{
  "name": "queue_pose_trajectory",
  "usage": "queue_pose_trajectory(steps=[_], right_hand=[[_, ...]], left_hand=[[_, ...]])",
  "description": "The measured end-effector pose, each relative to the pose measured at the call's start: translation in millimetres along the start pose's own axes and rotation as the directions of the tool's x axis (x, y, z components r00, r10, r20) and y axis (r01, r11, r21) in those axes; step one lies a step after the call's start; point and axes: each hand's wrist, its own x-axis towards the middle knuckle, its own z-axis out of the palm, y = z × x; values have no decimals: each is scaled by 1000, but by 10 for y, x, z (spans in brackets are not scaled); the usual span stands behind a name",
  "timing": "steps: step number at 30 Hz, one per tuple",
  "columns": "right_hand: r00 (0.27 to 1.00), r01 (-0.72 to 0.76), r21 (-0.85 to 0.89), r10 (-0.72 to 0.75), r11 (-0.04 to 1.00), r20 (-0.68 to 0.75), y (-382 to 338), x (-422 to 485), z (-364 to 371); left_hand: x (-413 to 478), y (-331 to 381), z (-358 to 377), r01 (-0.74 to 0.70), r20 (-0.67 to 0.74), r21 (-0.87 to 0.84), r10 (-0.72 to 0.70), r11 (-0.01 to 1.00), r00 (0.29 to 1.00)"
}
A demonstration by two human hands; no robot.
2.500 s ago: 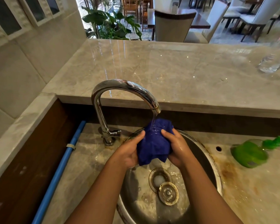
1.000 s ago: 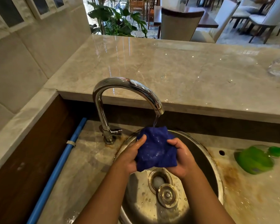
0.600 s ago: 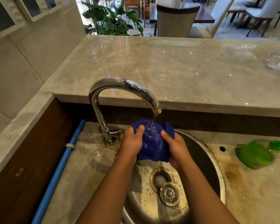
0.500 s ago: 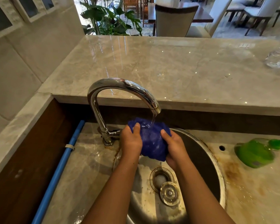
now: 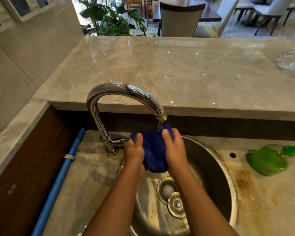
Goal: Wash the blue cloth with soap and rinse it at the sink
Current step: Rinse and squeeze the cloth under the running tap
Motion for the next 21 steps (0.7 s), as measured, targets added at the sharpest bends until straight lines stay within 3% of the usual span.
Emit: queue_pose_trajectory(steps=[3, 6, 11, 13, 16, 18, 21], right_hand=[[973, 230, -327, -214, 916, 84, 47, -127, 210], [971, 184, -483, -234, 856, -44, 153, 69, 209], [992, 28, -359, -70, 933, -104, 286, 310, -2], [986, 16, -277, -61, 961, -154, 259, 292, -59], [987, 53, -131, -72, 990, -147, 223, 207, -88], [992, 101, -155, -112, 983, -62, 185, 59, 19], [979, 196, -317, -206, 928, 2, 157, -108, 227]], left_hand=[[-51, -6, 85, 122, 47, -62, -119, 991, 992], [-83, -80, 95, 192, 108, -21, -188, 981, 976], [-132, -105, 8, 109, 305, -28, -95, 994, 947], [-90, -89, -10, 40, 267, -25, -32, 999, 963], [90, -66, -13, 0, 68, -1, 0, 1000, 998], [130, -72, 23, 15, 13, 25, -16, 1000, 1000], [60, -84, 104, 141, 95, 40, -145, 989, 985]])
